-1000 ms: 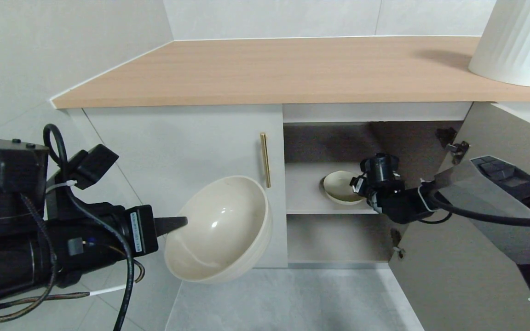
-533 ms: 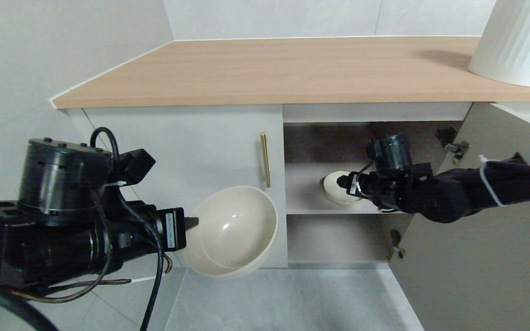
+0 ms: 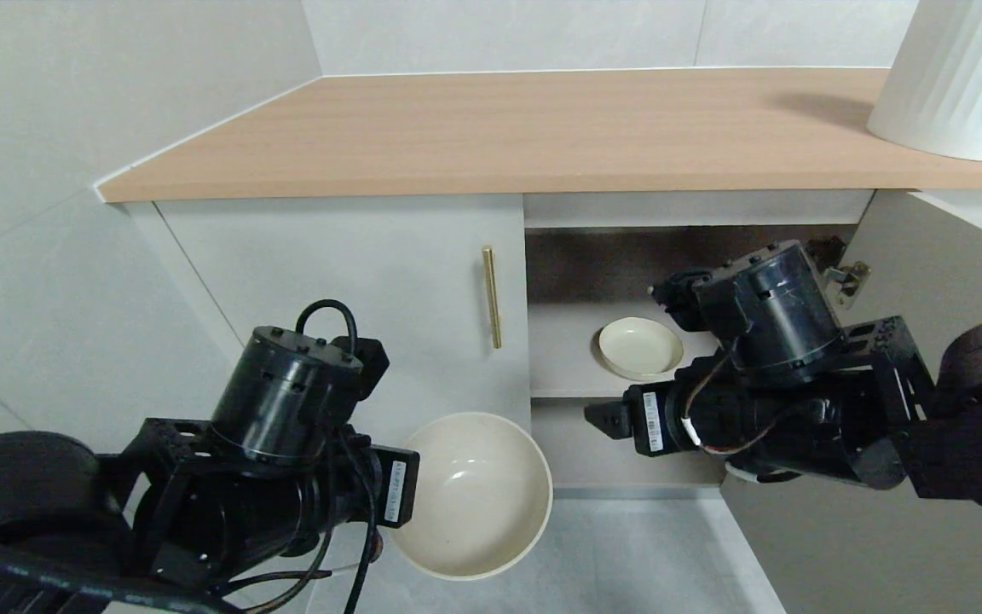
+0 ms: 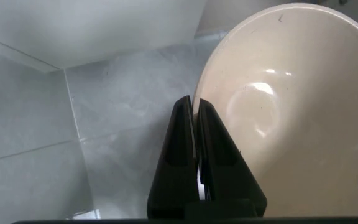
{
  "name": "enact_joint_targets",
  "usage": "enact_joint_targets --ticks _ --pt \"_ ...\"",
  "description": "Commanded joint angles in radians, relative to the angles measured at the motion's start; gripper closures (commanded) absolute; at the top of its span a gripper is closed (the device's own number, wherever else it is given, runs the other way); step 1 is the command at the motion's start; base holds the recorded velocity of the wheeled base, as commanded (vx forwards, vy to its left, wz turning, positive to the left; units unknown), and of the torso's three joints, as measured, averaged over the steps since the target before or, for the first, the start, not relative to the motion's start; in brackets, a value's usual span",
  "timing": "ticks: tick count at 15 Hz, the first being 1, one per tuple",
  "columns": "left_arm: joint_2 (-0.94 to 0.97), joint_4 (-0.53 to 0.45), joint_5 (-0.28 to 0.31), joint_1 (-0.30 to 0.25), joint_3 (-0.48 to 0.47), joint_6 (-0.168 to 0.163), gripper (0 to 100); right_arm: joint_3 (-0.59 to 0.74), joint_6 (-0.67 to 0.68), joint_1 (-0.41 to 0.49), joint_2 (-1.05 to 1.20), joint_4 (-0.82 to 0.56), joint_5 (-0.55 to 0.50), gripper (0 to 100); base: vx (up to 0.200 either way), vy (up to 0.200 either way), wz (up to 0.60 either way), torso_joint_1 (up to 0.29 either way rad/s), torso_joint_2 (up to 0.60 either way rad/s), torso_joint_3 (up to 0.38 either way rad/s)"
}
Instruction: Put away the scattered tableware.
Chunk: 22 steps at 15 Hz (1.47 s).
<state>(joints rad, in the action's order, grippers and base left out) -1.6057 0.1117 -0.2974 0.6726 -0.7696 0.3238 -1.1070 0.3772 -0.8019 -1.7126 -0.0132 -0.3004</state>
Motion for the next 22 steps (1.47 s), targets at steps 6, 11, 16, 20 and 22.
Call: enact_joint_targets --ticks 6,11,16,20,22 --pt "-0.034 0.163 -0.023 0.062 0.056 0.001 100 0.036 -0.001 -0.114 -0.059 0.007 -0.002 0 0.0 0.0 0.0 0.0 0.0 0.0" --pt "-0.031 0.206 -0.025 0.073 0.07 0.0 100 0.03 0.003 -0.114 -0.088 0.015 -0.008 0 0.0 0.0 0.0 0.0 0.0 0.0" --pt "-0.034 0.206 -0.043 0.084 0.076 -0.008 100 0.03 0.005 -0.114 -0.098 0.016 -0.009 100 0.0 0.0 0.0 0.0 0.0 0.0" --pt "-0.029 0.206 -0.052 0.091 0.076 -0.012 100 0.032 0.003 -0.115 -0.11 0.027 -0.003 100 0.0 0.0 0.0 0.0 0.0 0.0" --pt "-0.029 0.206 -0.052 0.091 0.076 -0.012 100 0.032 0.003 -0.115 -0.107 0.027 -0.005 100 0.0 0.0 0.0 0.0 0.0 0.0"
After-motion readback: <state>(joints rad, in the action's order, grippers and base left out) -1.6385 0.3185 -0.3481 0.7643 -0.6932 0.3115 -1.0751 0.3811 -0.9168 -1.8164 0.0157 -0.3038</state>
